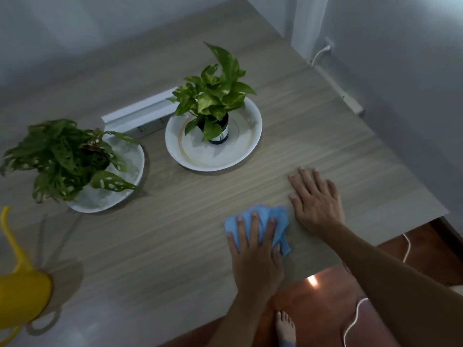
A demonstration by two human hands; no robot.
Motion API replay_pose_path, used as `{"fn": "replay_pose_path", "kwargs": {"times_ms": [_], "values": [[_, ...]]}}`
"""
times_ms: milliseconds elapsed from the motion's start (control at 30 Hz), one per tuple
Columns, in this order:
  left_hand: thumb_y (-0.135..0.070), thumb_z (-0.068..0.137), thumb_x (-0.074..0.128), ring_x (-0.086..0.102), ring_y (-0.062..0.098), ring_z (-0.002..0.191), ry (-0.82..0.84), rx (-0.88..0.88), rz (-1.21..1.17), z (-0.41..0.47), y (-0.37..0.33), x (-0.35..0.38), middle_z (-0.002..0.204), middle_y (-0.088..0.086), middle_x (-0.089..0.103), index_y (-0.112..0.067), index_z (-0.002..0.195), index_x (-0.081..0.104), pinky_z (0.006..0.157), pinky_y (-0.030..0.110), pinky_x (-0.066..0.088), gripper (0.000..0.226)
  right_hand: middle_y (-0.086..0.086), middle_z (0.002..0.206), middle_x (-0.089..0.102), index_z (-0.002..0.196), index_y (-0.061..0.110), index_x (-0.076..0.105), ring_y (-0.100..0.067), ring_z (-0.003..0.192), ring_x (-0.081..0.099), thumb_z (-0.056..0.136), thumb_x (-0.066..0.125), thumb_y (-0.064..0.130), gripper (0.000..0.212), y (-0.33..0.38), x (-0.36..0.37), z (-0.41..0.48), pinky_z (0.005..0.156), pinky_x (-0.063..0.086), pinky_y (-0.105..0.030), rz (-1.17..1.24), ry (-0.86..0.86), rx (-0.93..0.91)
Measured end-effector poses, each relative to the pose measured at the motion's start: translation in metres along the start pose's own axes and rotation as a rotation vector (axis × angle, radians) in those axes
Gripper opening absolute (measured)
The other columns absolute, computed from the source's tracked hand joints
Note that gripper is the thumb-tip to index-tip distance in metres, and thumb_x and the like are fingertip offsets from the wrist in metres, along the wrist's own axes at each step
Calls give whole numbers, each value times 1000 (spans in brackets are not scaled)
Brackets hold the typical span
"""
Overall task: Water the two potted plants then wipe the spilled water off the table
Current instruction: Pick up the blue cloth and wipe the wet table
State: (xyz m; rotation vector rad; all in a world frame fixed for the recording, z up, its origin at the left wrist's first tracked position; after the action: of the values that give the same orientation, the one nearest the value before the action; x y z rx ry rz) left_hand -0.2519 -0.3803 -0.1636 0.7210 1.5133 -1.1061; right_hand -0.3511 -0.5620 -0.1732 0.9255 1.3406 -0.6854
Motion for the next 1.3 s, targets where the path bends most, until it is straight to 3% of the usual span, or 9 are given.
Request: {"fn": "replay_pose_path", "kwargs": {"times_ms": [100, 167, 333, 533, 667, 800, 967, 1067, 1300], "values": [[-44, 98, 33, 9, 29, 152, 12, 7, 62, 60, 14, 4, 164, -2, 20, -39, 152, 24, 117, 59, 15, 56, 5, 161, 24, 149, 32, 33, -24, 148, 18, 97, 26, 51, 56, 1, 0, 0, 114, 20, -50, -4, 16, -7], [-42, 97, 30, 15, 31, 151, 2, -151, 104, 83, 69, -3, 163, 1, 23, -36, 153, 22, 116, 60, 18, 57, 6, 162, 18, 151, 34, 27, -24, 149, 12, 98, 22, 52, 57, 0, -1, 0, 117, 16, -50, 6, 30, -14], [-41, 96, 33, 25, 40, 146, -76, -411, 131, 10, 123, -32, 161, 11, 29, -28, 154, 25, 111, 64, 25, 60, 4, 160, 25, 149, 33, 32, -26, 149, 16, 96, 28, 50, 56, 4, -5, -2, 116, 18, -52, 37, -6, -2], [-41, 97, 37, 13, 33, 151, -23, -15, 16, 39, 4, 2, 163, 0, 22, -38, 152, 27, 116, 60, 16, 56, 5, 161, 23, 149, 33, 33, -25, 148, 17, 96, 28, 51, 56, 1, -2, -1, 116, 20, -50, 9, -4, -9], [-37, 88, 40, 33, 41, 142, -28, -178, 206, 78, 103, -17, 157, 9, 36, -30, 147, 36, 106, 66, 32, 60, 6, 161, 22, 150, 35, 29, -24, 149, 15, 97, 26, 51, 56, 2, -4, -3, 117, 17, -50, 19, -8, -18], [-39, 95, 31, 29, 43, 144, -63, -396, 149, 8, 159, -38, 158, 13, 34, -24, 151, 31, 109, 66, 28, 58, 4, 161, 25, 150, 34, 31, -25, 148, 17, 96, 27, 50, 57, 5, -8, -4, 116, 18, -52, 23, -5, -1], [-43, 97, 32, 14, 35, 151, -40, -75, 30, -7, 33, -6, 163, 0, 21, -38, 152, 27, 116, 62, 17, 55, 4, 161, 23, 151, 33, 29, -26, 149, 15, 96, 25, 51, 58, 5, -5, -3, 117, 17, -52, 13, 28, -13], [-44, 99, 29, 9, 30, 152, -11, 12, 48, 40, 34, 1, 164, -2, 20, -40, 152, 24, 116, 60, 16, 54, 5, 162, 21, 151, 33, 27, -26, 149, 14, 96, 23, 53, 59, 3, -2, -4, 117, 18, -52, -7, 28, -22], [-41, 96, 28, 25, 43, 145, -87, -497, 111, -25, 198, -53, 160, 13, 30, -28, 154, 25, 110, 66, 24, 59, 6, 163, 16, 152, 36, 21, -25, 149, 10, 97, 18, 55, 58, 6, -3, -3, 118, 15, -51, 7, 45, -22]]}}
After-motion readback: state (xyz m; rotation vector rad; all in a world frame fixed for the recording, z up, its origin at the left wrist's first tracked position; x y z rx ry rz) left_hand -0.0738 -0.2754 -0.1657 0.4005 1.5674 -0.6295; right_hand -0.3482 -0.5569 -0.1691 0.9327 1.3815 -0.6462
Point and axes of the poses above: each hand's wrist, its own z-axis towards the middle knuckle, its own x-axis out of the palm, y = z × x, the point moved 5 cm from there along z, towards the middle knuckle
